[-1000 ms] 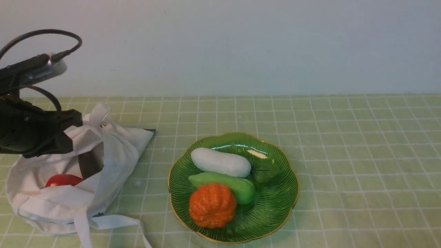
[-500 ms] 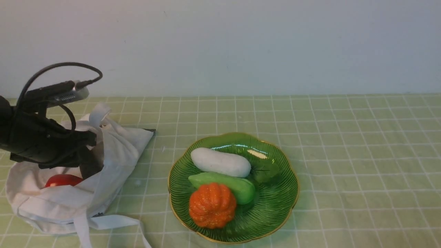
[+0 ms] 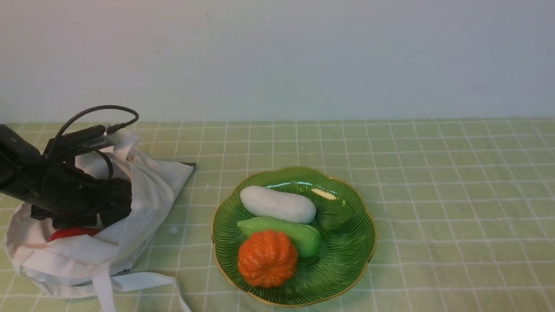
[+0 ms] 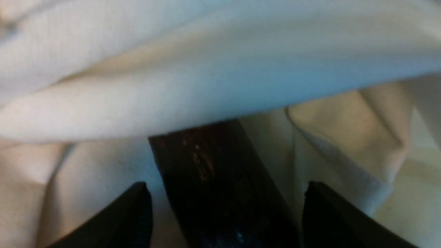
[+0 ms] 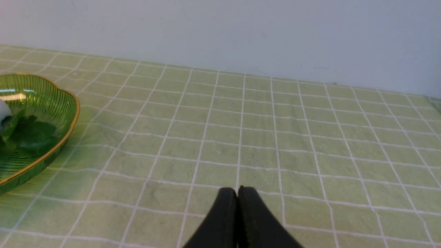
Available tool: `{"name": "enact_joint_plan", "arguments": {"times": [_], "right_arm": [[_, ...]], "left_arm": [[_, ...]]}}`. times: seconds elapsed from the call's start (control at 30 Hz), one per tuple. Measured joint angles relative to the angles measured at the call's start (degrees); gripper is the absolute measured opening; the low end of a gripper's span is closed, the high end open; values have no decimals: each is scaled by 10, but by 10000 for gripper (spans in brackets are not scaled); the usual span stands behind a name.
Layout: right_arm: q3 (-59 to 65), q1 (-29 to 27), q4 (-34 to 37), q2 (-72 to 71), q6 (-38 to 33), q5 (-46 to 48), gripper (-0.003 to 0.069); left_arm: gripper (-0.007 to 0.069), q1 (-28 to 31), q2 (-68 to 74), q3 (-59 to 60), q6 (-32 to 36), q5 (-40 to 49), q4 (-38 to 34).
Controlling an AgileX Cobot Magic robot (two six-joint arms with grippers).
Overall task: Take vegetables from bag on green coffee tablecloth place on plate.
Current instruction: 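Reach into the bag and grasp a vegetable inside it with the left gripper, then take the eggplant out of the bag and place it in the plate with the left gripper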
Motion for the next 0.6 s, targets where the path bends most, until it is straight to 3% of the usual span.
{"name": "enact_joint_plan", "arguments": {"times": [0.13,0.6], "right_arm": [[0,0,0,0,0,0,-15],[0,0,0,0,0,0,-15]], "left_arm": [[349,0,0,-6,0,20,0],[353,0,-108,-100,-12,235,81]]}}
